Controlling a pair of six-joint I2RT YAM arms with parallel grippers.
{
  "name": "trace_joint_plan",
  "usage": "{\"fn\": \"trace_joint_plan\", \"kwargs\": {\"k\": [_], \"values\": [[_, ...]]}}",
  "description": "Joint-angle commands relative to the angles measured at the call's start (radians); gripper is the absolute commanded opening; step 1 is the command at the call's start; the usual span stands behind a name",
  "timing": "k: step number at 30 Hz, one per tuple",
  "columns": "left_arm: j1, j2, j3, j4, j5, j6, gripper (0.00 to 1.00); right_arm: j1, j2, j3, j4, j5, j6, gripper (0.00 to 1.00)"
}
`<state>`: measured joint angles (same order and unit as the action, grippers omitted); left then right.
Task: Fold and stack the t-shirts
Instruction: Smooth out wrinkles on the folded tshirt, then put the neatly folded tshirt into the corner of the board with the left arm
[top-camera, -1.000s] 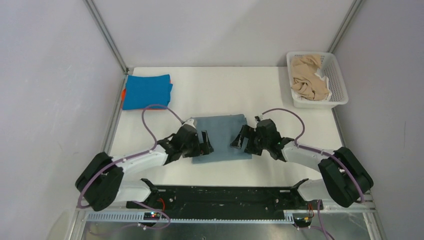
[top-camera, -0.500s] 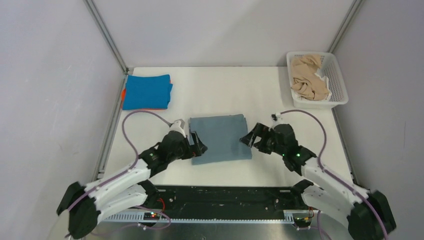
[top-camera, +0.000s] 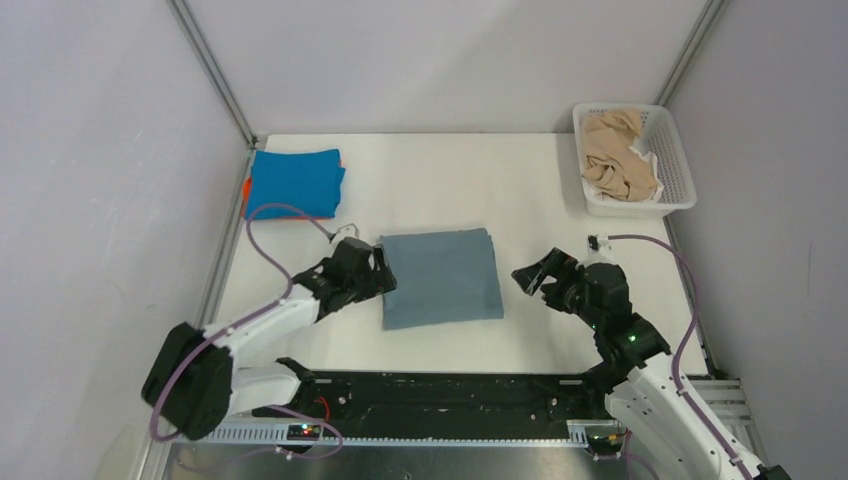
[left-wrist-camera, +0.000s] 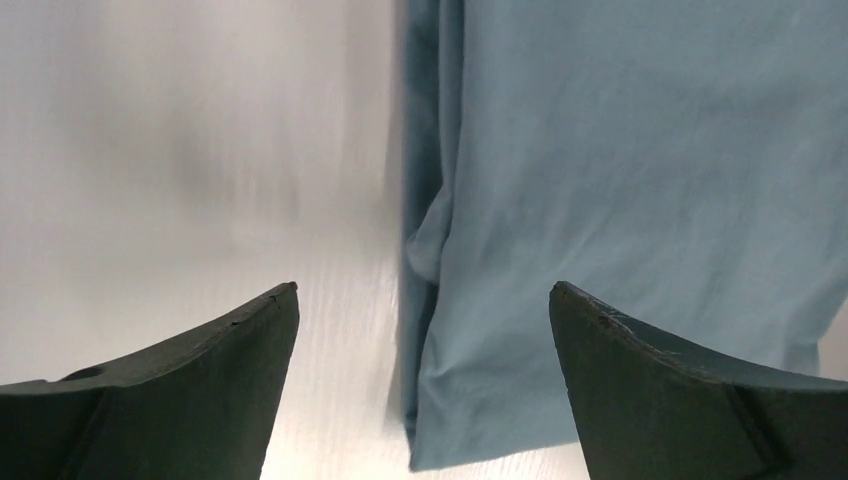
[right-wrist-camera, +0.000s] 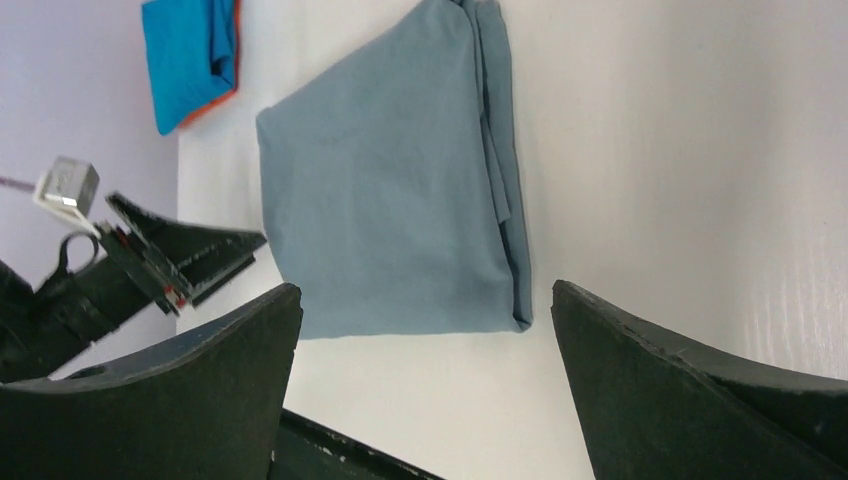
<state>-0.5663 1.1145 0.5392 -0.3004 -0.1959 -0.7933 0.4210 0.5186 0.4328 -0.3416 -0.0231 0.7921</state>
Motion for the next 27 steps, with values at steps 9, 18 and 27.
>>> {"fn": "trace_joint_plan", "kwargs": {"k": [9,18,27], "values": [[-0.036,0.428,0.182,0.067,0.032,0.005,0.73,-0.011,0.114,-0.009,-0.01,-0.102,-0.049,0.99],[-0.087,0.596,0.324,0.006,-0.111,0.065,0.0,-0.014,0.032,-0.016,-0.049,-0.064,-0.058,0.99],[-0.027,0.554,0.54,-0.077,-0.501,0.516,0.0,-0.015,-0.004,-0.027,-0.055,-0.04,-0.073,0.99]]}}
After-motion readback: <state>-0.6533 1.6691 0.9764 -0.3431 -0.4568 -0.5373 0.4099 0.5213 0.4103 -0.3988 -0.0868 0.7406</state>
